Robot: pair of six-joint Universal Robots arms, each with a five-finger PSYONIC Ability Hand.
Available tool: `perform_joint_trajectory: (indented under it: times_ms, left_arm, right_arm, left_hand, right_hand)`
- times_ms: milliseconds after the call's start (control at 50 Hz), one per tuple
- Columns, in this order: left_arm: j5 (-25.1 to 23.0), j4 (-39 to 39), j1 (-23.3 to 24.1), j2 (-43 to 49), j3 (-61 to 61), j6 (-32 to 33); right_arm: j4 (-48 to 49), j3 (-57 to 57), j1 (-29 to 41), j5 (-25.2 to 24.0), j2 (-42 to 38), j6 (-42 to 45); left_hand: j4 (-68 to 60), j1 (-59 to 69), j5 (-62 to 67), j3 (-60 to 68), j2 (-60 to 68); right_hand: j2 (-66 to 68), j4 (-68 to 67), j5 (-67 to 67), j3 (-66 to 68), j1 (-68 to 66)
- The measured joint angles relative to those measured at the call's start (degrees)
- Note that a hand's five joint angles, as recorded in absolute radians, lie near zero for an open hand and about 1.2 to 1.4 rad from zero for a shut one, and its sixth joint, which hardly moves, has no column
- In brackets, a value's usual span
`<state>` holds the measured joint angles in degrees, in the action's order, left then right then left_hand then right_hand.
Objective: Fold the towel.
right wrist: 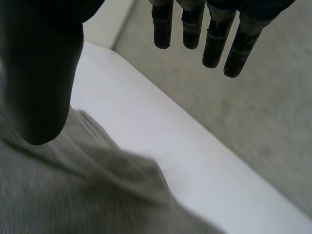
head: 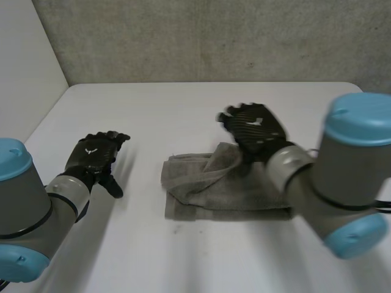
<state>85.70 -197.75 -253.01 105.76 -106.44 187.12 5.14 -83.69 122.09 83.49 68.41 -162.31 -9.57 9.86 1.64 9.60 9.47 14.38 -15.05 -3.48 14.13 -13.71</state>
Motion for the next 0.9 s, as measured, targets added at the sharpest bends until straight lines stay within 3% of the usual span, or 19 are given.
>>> perform_joint_trajectory:
  times_ms: [140,260,340,580,900]
  left_arm:
    - [-0.14,0.0,1.76,0.05,0.44,0.0]
    - [-0.74,0.0,7.38,1.04,3.9,-0.34]
    - [-1.66,0.02,11.21,3.16,7.55,-1.93]
    - [-2.44,0.6,19.28,14.28,21.58,-9.45]
    - [-2.28,2.21,21.76,28.25,36.65,-9.23]
  right_arm:
    - [-1.46,-10.25,-10.17,-5.15,3.83,-1.96]
    - [0.2,-18.41,-17.23,-10.76,4.03,-1.03]
    - [2.52,-21.5,-18.65,-11.95,3.99,-0.74]
    - [9.92,-26.11,-17.93,-9.61,4.15,-0.57]
    - [11.6,-27.15,-17.61,-6.65,3.14,3.03]
  left_hand:
    - [0.0,0.0,0.0,0.0,0.0]
    - [-0.15,0.04,0.0,0.0,0.15]
    - [-0.78,0.2,0.0,0.81,0.92]
    - [-1.42,1.13,0.0,1.41,1.61]
    - [-3.66,3.31,1.79,3.74,3.87]
  right_hand:
    - [0.0,0.0,0.0,0.02,0.0]
    - [0.0,0.0,0.0,0.01,0.0]
    - [0.0,0.0,0.0,0.01,0.0]
    - [0.0,0.0,0.0,0.01,0.0]
    - [0.33,-0.19,-0.39,0.25,-0.87]
